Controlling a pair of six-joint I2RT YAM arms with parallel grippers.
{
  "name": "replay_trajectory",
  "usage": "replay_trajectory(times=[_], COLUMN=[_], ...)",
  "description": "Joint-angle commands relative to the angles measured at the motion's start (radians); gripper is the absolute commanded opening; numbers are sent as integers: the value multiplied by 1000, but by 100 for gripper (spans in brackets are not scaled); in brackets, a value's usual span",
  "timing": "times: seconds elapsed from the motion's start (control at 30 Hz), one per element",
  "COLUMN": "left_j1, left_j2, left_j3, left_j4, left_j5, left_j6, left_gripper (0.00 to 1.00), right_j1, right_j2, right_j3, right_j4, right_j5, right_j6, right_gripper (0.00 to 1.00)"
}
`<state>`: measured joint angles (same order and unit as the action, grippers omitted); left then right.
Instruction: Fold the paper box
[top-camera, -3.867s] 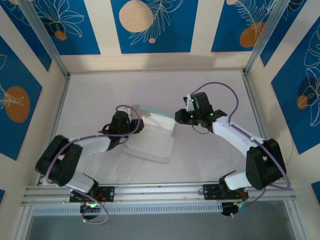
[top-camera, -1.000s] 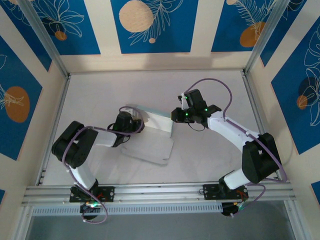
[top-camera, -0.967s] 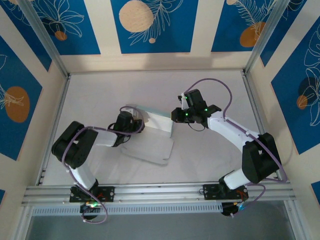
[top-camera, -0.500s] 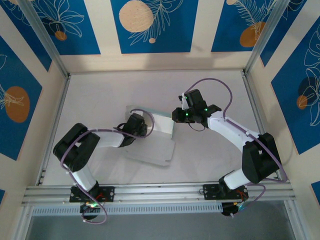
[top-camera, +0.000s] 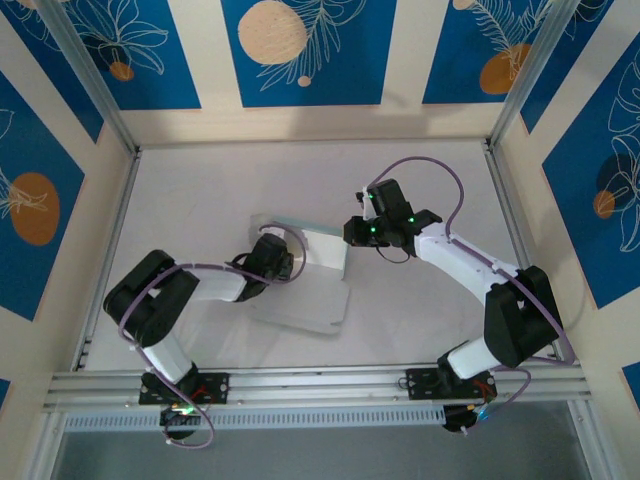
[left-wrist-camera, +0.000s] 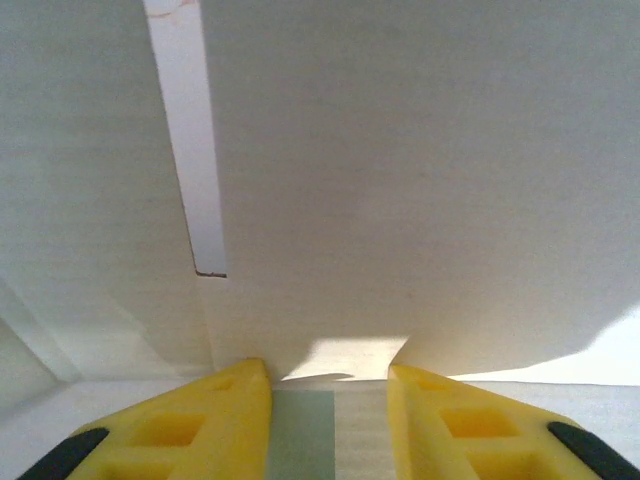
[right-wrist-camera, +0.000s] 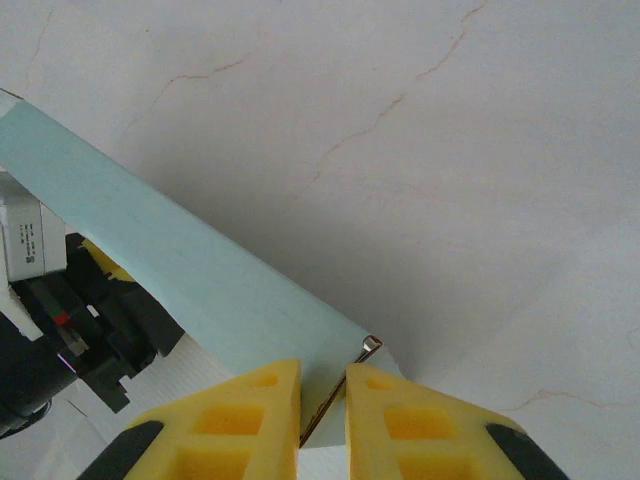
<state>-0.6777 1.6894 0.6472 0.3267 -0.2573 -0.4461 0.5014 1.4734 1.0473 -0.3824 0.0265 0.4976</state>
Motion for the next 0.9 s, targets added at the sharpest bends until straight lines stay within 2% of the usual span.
replay_trajectory(times=[0.0,0.2,0.37,0.57,0.77,0.87], left_j1=[-49,-63,-62,-62,-59,-58], left_j2=[49,-35,-262,-498,-683,-773], left_j3=[-69,-79,-52,-65,-51,-20], left_j4=[-151,-163,-297,-432,-542,-608], left_j5=[57,34,20,16,21,5], left_j6=[-32,-36,-42,-65,-92,-95], left_gripper=[39,46,54,58,58,54], right_j1=[20,26,30,41,44,45], right_j2=[-9,-28,-61,-101,-141,-173], right_j3=[-4,-6,-19,-51,-67,-71], right_j4=[-47,-52,-54,-25,-4,-15], right_j5=[-12,14,46,71,67,70], right_j6=[-20,-25,-42,-62,-72,-73], right_gripper=[20,20,20,20,21,28])
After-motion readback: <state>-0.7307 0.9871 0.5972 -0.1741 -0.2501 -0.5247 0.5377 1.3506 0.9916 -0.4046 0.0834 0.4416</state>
